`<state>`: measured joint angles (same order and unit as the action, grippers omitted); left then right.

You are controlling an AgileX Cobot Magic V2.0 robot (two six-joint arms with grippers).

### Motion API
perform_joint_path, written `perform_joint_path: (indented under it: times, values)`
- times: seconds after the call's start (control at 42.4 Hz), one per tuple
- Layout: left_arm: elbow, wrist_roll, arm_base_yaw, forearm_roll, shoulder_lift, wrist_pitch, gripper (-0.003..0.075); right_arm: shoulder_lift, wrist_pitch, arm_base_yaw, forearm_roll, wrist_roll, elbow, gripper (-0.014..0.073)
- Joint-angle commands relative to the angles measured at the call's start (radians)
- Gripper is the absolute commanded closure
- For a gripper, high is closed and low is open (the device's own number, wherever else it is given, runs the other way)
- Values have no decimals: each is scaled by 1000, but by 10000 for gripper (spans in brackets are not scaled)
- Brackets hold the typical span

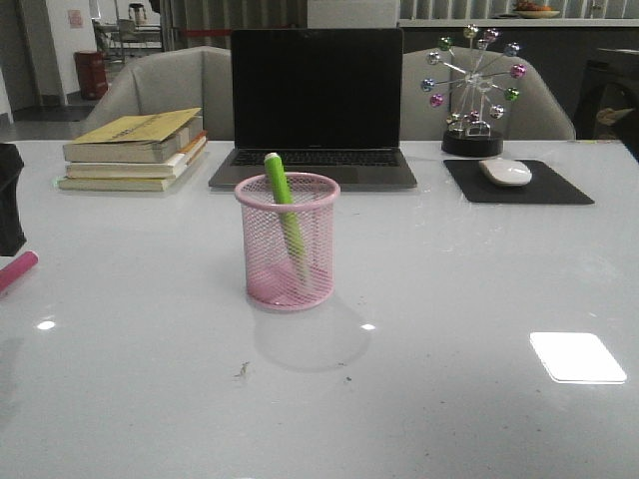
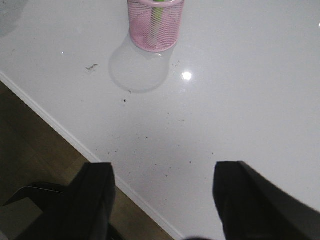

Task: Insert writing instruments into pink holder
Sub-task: 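Lower the left gripper onto the pink marker and grasp it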

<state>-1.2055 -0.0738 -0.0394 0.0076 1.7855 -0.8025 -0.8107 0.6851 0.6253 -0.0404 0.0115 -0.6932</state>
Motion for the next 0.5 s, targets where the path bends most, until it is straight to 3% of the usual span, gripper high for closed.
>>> perform_joint_path:
  times: [0.0,0.472]
  values:
    - [-76,8,-6,6,14,25,35,8,-56,-5,-11,-11,-26,64]
    - [-194,8,-6,8,162,27,35,8,-56,-5,-11,-11,-26,64]
